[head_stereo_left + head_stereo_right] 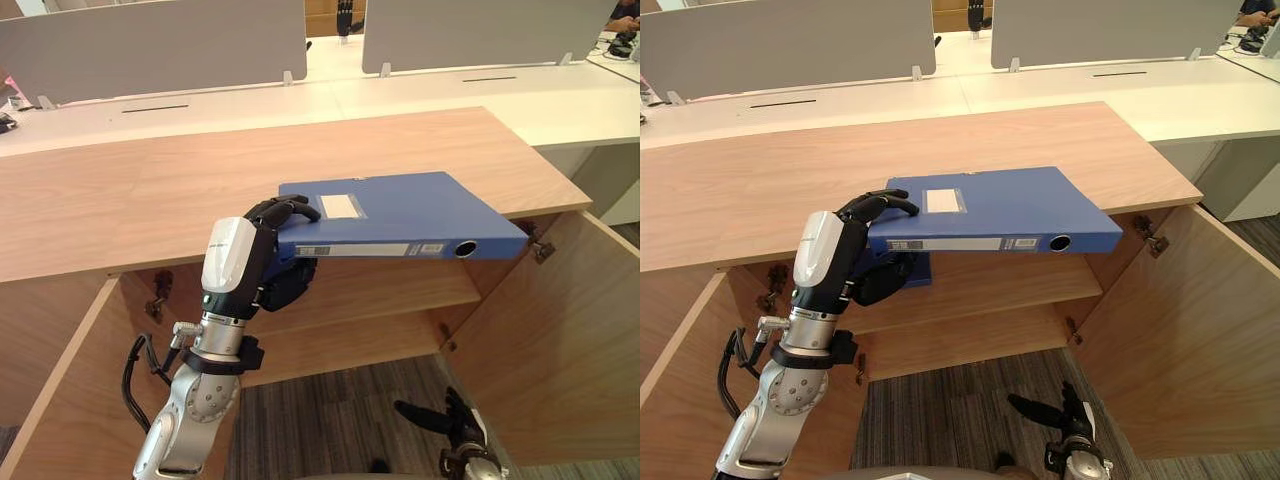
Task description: Walk over to the cabinet, pick up the folder, carry it to the office cabinet, place the folder inside the office cabinet, then close the office cabinet door
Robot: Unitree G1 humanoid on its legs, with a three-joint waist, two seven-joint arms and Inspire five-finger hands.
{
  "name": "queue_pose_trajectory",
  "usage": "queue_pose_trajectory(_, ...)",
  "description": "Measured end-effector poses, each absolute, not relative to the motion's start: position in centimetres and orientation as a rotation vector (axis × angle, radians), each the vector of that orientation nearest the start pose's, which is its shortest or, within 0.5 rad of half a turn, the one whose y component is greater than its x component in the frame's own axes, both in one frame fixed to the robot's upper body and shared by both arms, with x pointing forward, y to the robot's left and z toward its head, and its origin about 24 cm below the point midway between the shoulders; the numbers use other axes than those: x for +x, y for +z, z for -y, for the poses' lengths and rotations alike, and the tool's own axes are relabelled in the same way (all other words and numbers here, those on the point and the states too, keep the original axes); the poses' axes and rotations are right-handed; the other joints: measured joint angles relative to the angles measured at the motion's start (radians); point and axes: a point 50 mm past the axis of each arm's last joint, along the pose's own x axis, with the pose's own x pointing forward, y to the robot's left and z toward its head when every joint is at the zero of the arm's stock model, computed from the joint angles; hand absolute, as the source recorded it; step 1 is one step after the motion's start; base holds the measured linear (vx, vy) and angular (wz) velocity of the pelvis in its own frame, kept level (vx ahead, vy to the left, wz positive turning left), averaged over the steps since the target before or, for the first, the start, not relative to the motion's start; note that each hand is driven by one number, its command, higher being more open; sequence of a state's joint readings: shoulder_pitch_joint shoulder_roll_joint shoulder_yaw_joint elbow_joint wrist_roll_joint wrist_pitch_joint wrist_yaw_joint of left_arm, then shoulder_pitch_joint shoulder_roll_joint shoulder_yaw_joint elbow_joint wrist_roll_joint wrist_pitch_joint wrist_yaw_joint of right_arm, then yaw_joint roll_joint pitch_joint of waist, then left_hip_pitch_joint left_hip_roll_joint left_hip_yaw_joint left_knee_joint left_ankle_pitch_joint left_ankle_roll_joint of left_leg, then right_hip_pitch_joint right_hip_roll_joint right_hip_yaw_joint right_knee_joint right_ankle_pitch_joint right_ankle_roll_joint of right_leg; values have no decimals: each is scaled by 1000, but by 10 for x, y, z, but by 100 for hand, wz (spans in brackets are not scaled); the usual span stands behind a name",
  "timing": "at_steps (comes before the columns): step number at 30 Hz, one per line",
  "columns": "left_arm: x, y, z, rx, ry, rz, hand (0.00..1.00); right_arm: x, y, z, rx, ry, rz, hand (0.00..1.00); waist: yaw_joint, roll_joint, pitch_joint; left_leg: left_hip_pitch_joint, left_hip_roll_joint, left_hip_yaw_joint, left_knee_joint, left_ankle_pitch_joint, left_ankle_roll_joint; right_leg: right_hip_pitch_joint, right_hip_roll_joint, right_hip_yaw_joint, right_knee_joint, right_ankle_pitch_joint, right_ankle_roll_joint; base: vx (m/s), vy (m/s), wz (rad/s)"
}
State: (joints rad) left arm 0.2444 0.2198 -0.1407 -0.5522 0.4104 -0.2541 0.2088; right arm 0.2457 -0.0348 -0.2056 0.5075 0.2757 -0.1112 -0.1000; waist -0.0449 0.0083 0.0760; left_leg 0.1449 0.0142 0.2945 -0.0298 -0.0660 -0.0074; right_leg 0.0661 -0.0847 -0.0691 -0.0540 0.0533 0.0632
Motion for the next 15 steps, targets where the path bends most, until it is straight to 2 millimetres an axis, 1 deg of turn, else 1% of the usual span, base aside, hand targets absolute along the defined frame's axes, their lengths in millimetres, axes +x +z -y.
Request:
queue_pose_trajectory(1,181,141,-145,421,34,630,0,136,-94,224,245,-504,-547,100,0,0,0,0,0,2,1,-1,0,-1,0,3,1,0,0,-19,-26,-17)
queue_pose_trajectory(2,177,148,-145,299,27,650,0,144,-78,228,280,-525,-450,100,-1,0,0,1,1,6,4,-4,-1,-1,1,6,1,0,0,-21,-26,-9)
queue_pose_trajectory(3,175,153,-147,228,20,665,0,149,-65,232,303,-536,-375,100,-1,0,0,1,2,8,8,-6,-1,-1,1,8,1,0,1,-30,-30,-7)
queue_pose_trajectory(4,173,157,-150,135,2,670,0,155,-48,235,329,-540,-275,100,-2,0,0,1,2,9,10,-8,0,-1,1,10,2,0,1,-30,-24,-6)
queue_pose_trajectory(5,172,158,-151,79,-14,668,0,158,-40,236,341,-536,-228,100,-3,-1,1,1,2,11,12,-9,-1,-1,2,11,2,1,1,-34,-24,-7)
queue_pose_trajectory(7,170,159,-155,-133,-80,652,0,171,-7,237,398,-495,-55,100,-4,-2,1,1,3,17,18,-14,0,-1,1,18,2,2,3,-42,-24,-9)
queue_pose_trajectory(8,170,159,-155,-193,-103,648,0,174,4,237,418,-471,2,100,-4,-2,2,1,2,20,20,-16,0,-2,2,21,2,2,4,-40,-20,-7)
queue_pose_trajectory(9,170,158,-155,-228,-119,644,0,177,12,235,433,-452,39,100,-3,-2,3,1,2,22,23,-17,0,-2,2,23,2,3,4,-43,-19,-11)
queue_pose_trajectory(10,170,159,-155,-279,-152,642,0,182,29,231,456,-400,118,100,-2,-3,4,1,3,28,29,-22,0,-2,2,31,2,4,6,-37,-16,-11)
queue_pose_trajectory(12,169,160,-155,-317,-183,643,0,187,44,225,473,-336,188,100,-2,-4,5,1,3,36,34,-25,1,-4,2,39,2,5,8,-45,-18,-14)
queue_pose_trajectory(14,168,161,-153,-372,-226,645,0,198,66,211,508,-222,280,100,-2,-5,13,2,3,50,42,-31,2,-7,2,52,2,9,11,-53,-16,-18)
queue_pose_trajectory(15,169,160,-153,-388,-238,641,0,201,71,208,517,-192,300,100,-2,-6,14,2,3,52,43,-32,2,-8,2,56,2,10,12,-56,-15,-15)
